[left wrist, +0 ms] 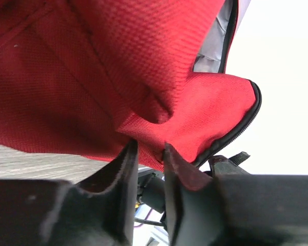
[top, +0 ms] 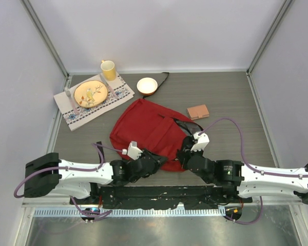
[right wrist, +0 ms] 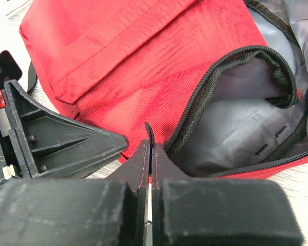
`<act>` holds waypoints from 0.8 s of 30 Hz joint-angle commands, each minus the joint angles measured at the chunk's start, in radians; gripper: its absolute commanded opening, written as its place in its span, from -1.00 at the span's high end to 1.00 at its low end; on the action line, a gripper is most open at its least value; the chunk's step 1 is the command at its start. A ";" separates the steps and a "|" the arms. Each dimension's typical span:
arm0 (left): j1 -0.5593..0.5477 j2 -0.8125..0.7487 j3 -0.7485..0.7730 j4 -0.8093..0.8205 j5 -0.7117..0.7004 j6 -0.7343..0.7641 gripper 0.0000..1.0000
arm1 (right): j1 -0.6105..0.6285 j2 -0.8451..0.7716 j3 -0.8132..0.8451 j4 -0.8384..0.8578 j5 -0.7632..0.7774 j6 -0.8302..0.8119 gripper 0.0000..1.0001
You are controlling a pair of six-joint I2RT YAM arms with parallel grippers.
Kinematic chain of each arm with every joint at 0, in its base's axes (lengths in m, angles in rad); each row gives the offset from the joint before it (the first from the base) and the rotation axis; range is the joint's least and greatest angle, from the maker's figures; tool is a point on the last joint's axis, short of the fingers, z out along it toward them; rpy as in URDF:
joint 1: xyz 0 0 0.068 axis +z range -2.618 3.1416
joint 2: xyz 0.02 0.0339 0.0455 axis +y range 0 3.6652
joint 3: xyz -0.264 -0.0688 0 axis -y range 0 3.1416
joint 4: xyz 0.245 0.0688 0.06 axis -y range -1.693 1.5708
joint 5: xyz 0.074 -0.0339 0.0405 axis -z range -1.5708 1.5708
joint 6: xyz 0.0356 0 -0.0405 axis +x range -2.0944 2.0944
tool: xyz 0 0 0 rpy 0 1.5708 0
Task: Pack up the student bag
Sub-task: Zip the student bag at the center of the board.
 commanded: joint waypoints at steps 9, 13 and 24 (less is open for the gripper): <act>0.011 -0.126 -0.088 -0.052 -0.090 0.019 1.00 | 0.000 -0.074 0.014 -0.045 0.148 0.033 0.98; 0.011 -0.218 -0.116 -0.205 -0.083 0.047 1.00 | 0.000 -0.117 0.015 -0.131 0.213 0.067 0.99; 0.011 -0.552 -0.177 -0.571 -0.095 0.085 1.00 | -0.001 -0.198 0.005 -0.200 0.294 0.121 0.99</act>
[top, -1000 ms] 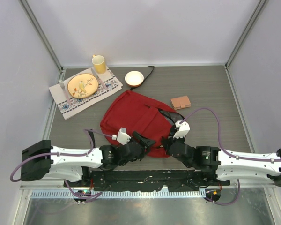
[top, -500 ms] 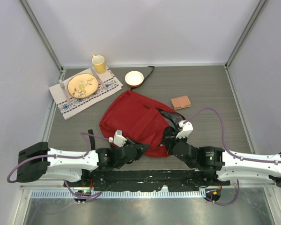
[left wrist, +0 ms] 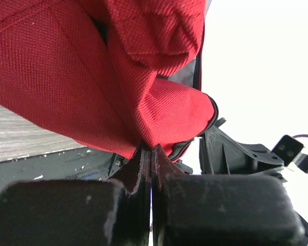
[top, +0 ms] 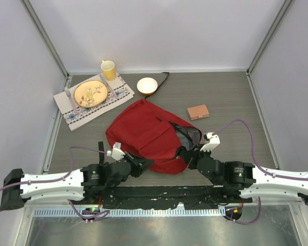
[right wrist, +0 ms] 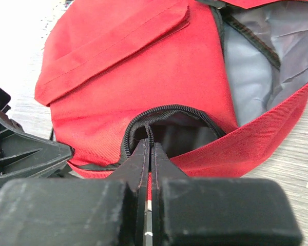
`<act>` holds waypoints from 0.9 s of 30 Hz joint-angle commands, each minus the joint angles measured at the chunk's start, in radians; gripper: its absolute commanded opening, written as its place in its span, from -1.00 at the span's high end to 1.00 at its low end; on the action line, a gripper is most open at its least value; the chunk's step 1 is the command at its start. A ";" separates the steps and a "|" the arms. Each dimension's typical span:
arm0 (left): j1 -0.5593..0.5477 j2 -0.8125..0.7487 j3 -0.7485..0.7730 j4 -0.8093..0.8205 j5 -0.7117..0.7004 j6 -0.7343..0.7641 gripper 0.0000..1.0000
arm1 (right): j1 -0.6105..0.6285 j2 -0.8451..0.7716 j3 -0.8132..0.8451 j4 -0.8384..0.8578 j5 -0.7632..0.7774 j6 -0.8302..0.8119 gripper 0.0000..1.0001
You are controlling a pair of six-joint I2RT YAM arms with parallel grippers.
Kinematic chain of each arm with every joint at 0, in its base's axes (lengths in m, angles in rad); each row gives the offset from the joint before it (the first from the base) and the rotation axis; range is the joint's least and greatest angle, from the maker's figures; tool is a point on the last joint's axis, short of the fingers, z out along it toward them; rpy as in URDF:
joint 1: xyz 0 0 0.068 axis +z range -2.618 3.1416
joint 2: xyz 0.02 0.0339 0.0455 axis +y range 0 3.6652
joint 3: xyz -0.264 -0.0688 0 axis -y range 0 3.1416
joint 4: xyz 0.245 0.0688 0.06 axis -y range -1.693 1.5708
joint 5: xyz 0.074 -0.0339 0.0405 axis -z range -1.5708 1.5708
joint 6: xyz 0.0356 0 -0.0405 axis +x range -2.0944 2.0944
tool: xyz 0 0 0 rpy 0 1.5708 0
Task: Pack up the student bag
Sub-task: Zip the student bag at the center of the board.
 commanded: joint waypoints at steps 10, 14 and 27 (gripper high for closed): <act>0.010 -0.237 -0.065 -0.429 -0.130 0.139 1.00 | -0.018 -0.113 0.008 0.060 0.070 -0.177 0.98; 0.010 -0.142 -0.039 -0.222 -0.122 0.249 0.52 | -0.018 -0.058 0.010 0.135 -0.044 -0.242 0.98; -0.009 0.252 0.067 0.366 0.025 0.051 -0.99 | -0.016 0.007 -0.018 0.133 -0.046 -0.151 0.98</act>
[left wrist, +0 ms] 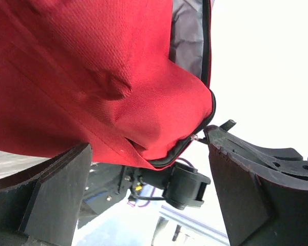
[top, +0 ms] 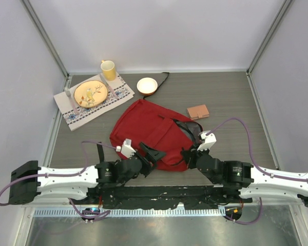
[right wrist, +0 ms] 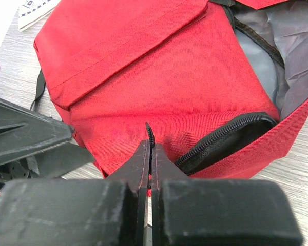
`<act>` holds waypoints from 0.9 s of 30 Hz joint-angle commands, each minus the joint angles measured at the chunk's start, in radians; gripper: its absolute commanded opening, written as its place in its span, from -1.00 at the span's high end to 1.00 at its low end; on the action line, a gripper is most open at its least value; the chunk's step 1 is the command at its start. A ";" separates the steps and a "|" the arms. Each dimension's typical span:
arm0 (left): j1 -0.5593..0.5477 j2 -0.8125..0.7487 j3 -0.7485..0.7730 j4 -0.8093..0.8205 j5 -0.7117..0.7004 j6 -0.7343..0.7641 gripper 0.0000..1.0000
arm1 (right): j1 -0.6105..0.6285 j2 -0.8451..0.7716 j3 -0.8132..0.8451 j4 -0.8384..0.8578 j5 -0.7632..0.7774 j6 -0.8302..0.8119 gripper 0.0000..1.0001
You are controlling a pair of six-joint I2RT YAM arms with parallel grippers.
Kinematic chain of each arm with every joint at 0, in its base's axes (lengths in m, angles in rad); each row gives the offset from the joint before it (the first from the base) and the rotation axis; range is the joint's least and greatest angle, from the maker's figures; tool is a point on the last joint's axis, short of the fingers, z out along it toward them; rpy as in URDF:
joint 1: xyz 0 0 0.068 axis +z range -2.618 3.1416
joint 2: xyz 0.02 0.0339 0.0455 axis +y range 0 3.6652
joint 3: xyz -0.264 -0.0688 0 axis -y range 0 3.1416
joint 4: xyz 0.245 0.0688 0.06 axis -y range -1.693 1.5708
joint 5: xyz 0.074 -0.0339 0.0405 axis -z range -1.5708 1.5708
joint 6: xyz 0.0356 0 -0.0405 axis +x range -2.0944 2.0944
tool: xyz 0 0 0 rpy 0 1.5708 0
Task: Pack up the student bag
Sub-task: Zip the student bag at the center of the board.
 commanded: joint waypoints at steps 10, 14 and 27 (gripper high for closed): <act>-0.029 0.334 0.081 0.409 0.028 -0.163 -0.84 | 0.001 0.002 -0.030 0.118 -0.005 0.049 0.98; -0.029 0.401 0.072 0.457 0.044 -0.190 -0.28 | 0.001 -0.010 -0.040 0.102 -0.005 0.055 0.99; -0.008 0.366 -0.143 0.391 0.044 -0.261 1.00 | 0.001 -0.111 -0.056 -0.123 0.160 0.150 0.99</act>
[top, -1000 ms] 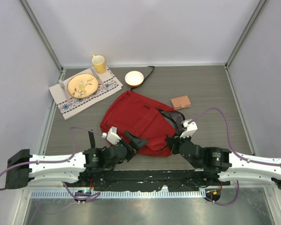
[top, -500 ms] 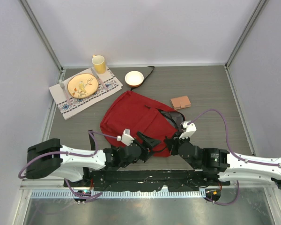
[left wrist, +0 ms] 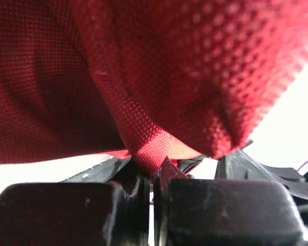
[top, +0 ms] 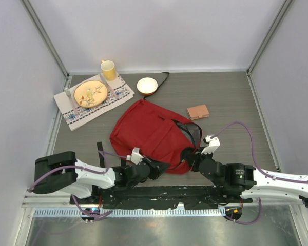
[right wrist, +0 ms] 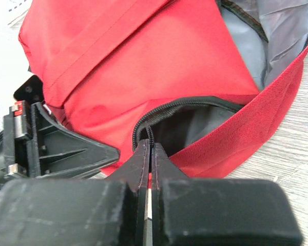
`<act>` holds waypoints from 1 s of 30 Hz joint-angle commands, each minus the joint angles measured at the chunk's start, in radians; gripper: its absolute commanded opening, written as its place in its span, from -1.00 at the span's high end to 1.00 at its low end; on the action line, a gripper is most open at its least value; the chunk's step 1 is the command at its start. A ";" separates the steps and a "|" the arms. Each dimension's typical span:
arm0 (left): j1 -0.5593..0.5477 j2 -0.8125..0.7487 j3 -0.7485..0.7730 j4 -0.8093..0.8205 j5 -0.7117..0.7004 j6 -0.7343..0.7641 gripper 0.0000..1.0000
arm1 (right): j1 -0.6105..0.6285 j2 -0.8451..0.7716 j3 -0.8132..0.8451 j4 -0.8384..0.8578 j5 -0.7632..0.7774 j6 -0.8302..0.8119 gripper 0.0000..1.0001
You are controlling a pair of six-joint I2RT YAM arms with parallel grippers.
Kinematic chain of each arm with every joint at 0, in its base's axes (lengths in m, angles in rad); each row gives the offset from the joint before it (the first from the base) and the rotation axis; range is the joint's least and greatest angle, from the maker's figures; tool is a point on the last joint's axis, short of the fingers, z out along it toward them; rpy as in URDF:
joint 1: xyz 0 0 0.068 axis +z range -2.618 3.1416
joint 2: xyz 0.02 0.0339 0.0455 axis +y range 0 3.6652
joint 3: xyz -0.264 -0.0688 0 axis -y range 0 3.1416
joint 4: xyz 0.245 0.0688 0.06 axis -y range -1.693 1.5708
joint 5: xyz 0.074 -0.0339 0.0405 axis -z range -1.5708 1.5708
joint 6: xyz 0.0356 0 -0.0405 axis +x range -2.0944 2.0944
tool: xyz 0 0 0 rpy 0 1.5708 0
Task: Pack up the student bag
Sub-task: Zip the student bag at the center of the board.
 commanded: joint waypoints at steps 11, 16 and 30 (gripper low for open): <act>0.033 -0.296 -0.034 -0.591 -0.018 0.197 1.00 | -0.001 -0.035 0.027 -0.050 0.237 0.092 0.98; 0.036 -0.361 -0.067 -0.645 -0.011 0.241 1.00 | -0.002 -0.088 0.017 -0.038 0.266 0.113 0.98; 0.041 -0.727 -0.028 -1.048 -0.002 0.339 1.00 | -0.002 -0.092 -0.031 -0.136 0.323 0.207 0.98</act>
